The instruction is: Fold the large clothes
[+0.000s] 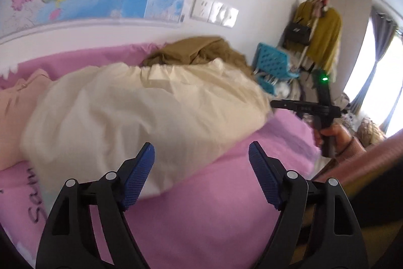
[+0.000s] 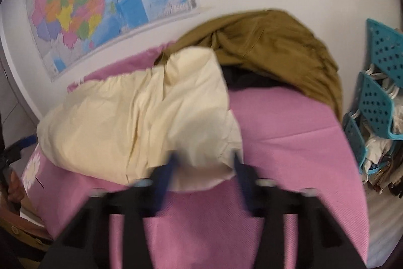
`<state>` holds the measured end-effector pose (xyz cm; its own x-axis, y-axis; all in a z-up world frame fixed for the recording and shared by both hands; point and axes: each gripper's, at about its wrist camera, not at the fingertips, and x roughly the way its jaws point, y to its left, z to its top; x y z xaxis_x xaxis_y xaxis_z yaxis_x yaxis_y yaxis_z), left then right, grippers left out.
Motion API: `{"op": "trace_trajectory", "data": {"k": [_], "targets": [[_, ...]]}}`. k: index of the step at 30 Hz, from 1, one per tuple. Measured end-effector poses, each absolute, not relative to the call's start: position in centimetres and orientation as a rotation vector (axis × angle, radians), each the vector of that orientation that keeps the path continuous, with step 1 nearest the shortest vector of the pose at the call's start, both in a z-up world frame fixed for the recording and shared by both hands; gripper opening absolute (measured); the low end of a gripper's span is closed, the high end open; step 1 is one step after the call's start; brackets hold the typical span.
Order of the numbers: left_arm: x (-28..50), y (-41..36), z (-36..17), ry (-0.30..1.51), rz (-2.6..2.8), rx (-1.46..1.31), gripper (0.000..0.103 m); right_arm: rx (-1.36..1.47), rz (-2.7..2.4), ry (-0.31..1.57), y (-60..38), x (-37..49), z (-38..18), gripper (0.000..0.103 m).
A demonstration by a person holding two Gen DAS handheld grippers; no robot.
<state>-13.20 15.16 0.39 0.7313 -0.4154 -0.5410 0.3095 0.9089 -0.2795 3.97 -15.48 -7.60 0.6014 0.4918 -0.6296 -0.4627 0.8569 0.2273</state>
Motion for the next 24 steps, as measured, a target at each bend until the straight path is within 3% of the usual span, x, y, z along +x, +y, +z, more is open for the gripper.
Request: {"op": "trace_trajectory", "data": {"k": [1,2,4,8,11,13,14,15,16,17,18,19,20,21,24], "targets": [[-12.0,15.1,-0.2,0.662,-0.369,-0.175,0.07,0.04,0.549,0.741,-15.5,3.9,-7.7,0.011],[-10.5,15.4,-1.0,0.699,-0.334,-0.182,0.059,0.047,0.553,0.738,-15.6,4.1,-7.6,0.005],[-8.4,16.7,-2.2,0.744,-0.274,-0.234,0.04,0.058,0.524,0.711,-16.9,4.6,-7.0,0.004],[-7.1,20.5,-3.9,0.795,-0.312,-0.446,0.022,0.098,0.312,0.681,-21.3,6.9,-7.5,0.0],[-7.5,21.1,-4.5,0.806,-0.312,-0.487,0.02,0.284,0.403,0.729,-24.0,7.7,-8.7,0.0],[-7.9,20.6,-4.1,0.798,-0.291,-0.441,0.021,0.256,0.433,0.708,-23.6,6.6,-7.9,0.008],[-7.7,20.3,-3.9,0.796,-0.278,-0.418,0.02,0.273,0.486,0.7,-23.4,6.0,-7.5,0.035],[-7.5,19.8,-3.7,0.795,-0.271,-0.402,0.021,0.28,0.514,0.688,-22.9,5.3,-7.2,0.08],[-7.5,19.7,-3.7,0.798,-0.267,-0.392,0.021,0.26,0.515,0.664,-22.3,4.7,-7.0,0.084],[-7.5,19.7,-3.8,0.8,-0.268,-0.391,0.021,0.22,0.55,0.652,-21.2,4.2,-6.9,0.074],[-7.2,19.6,-3.7,0.801,-0.271,-0.398,0.022,0.193,0.582,0.674,-20.2,4.0,-7.1,0.058],[-7.2,19.8,-3.8,0.802,-0.277,-0.413,0.022,0.166,0.591,0.712,-19.1,4.1,-7.6,0.048],[-7.2,20.0,-3.9,0.803,-0.281,-0.43,0.023,0.152,0.597,0.739,-18.5,4.4,-8.2,0.028],[-7.2,20.0,-4.0,0.804,-0.281,-0.431,0.023,0.139,0.578,0.747,-18.3,4.7,-8.6,0.017],[-7.2,20.2,-4.0,0.804,-0.281,-0.444,0.021,0.128,0.547,0.783,-18.6,5.9,-9.6,0.005]]}}
